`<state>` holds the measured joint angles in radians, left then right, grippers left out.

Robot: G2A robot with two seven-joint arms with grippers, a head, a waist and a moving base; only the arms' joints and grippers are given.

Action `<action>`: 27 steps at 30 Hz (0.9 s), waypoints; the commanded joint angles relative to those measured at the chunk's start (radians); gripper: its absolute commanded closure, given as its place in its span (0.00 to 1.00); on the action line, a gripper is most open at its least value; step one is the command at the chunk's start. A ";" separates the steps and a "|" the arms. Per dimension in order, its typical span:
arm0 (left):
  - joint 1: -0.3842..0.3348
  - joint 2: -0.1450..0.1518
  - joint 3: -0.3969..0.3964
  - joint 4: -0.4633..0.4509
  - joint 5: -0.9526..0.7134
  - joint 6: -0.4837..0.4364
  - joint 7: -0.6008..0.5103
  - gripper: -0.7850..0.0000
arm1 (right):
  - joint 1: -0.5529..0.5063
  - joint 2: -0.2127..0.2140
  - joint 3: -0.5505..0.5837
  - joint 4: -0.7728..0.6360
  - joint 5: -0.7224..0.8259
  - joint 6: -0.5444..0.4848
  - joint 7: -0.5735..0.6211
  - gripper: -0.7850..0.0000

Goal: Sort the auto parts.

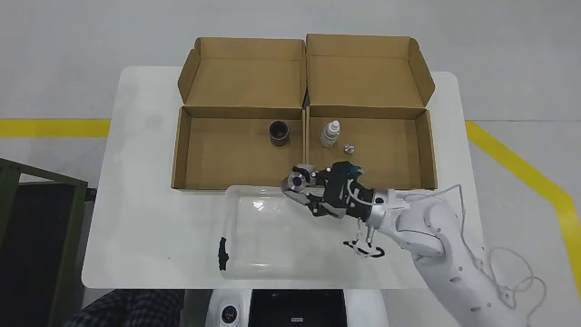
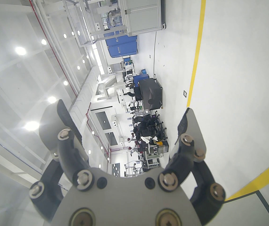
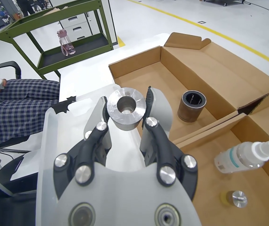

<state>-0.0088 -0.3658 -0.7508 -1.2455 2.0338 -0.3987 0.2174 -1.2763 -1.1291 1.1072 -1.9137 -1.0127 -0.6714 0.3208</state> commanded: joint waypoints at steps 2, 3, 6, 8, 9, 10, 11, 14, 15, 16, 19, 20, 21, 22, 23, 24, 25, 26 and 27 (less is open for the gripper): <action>0.000 0.000 0.000 0.000 0.000 0.000 0.000 0.00 | 0.044 -0.008 -0.035 0.026 -0.015 0.028 0.015 1.00; 0.000 0.000 0.000 0.000 0.000 0.000 0.000 0.00 | 0.059 -0.011 -0.047 0.036 -0.020 0.036 0.019 1.00; 0.000 0.000 0.000 0.000 0.000 0.000 0.000 0.00 | 0.102 -0.020 -0.080 0.068 -0.036 0.064 0.032 1.00; 0.000 0.000 0.000 0.000 0.000 0.000 0.000 0.00 | 0.129 -0.026 -0.101 0.089 -0.046 0.080 0.044 1.00; 0.000 0.000 0.000 0.000 0.000 0.000 0.000 0.00 | 0.142 -0.029 -0.112 0.098 -0.051 0.089 0.048 1.00; 0.000 0.000 0.000 0.000 0.000 0.000 0.000 0.00 | 0.155 -0.032 -0.123 0.108 -0.055 0.098 0.054 1.00; 0.000 0.000 0.000 0.000 0.000 0.000 0.000 0.00 | 0.168 -0.036 -0.134 0.116 -0.064 0.107 0.060 1.00; 0.000 0.000 0.000 0.000 0.000 0.000 0.000 0.00 | 0.205 -0.046 -0.164 0.141 -0.083 0.133 0.072 1.00; 0.000 0.000 0.000 0.000 0.000 0.000 0.000 0.00 | 0.216 -0.049 -0.174 0.148 -0.088 0.142 0.075 1.00; 0.000 0.000 0.000 0.000 0.000 0.000 0.000 0.00 | 0.226 -0.052 -0.183 0.156 -0.094 0.150 0.079 1.00; 0.000 0.000 0.000 0.000 0.000 0.000 0.000 0.00 | 0.254 -0.061 -0.209 0.178 -0.114 0.171 0.093 1.00; 0.000 0.000 0.000 0.000 0.000 0.000 0.000 0.00 | 0.261 -0.064 -0.218 0.186 -0.121 0.177 0.097 1.00; 0.000 0.000 0.000 0.000 0.000 0.000 0.000 0.00 | 0.269 -0.067 -0.226 0.193 -0.129 0.182 0.102 1.00; 0.000 0.000 0.000 0.000 0.000 0.000 0.000 0.00 | 0.276 -0.070 -0.234 0.203 -0.135 0.187 0.107 1.00; 0.000 0.000 0.000 0.000 0.000 0.000 0.000 0.00 | 0.283 -0.073 -0.241 0.213 -0.140 0.193 0.112 1.00; 0.000 0.000 0.000 0.000 0.000 0.000 0.000 0.00 | 0.289 -0.075 -0.248 0.224 -0.143 0.197 0.115 1.00; 0.000 0.000 0.000 0.000 0.000 0.000 0.000 0.00 | 0.295 -0.078 -0.254 0.235 -0.147 0.201 0.118 1.00; 0.000 0.000 0.000 0.000 0.000 0.000 0.000 0.00 | 0.301 -0.081 -0.259 0.245 -0.150 0.206 0.120 1.00; 0.000 0.000 0.000 0.000 0.000 0.000 0.000 0.00 | 0.306 -0.083 -0.264 0.256 -0.154 0.210 0.123 1.00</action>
<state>-0.0088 -0.3658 -0.7508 -1.2455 2.0338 -0.3987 0.2174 -0.9753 -1.2099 0.8475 -1.6685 -1.1637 -0.4655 0.4417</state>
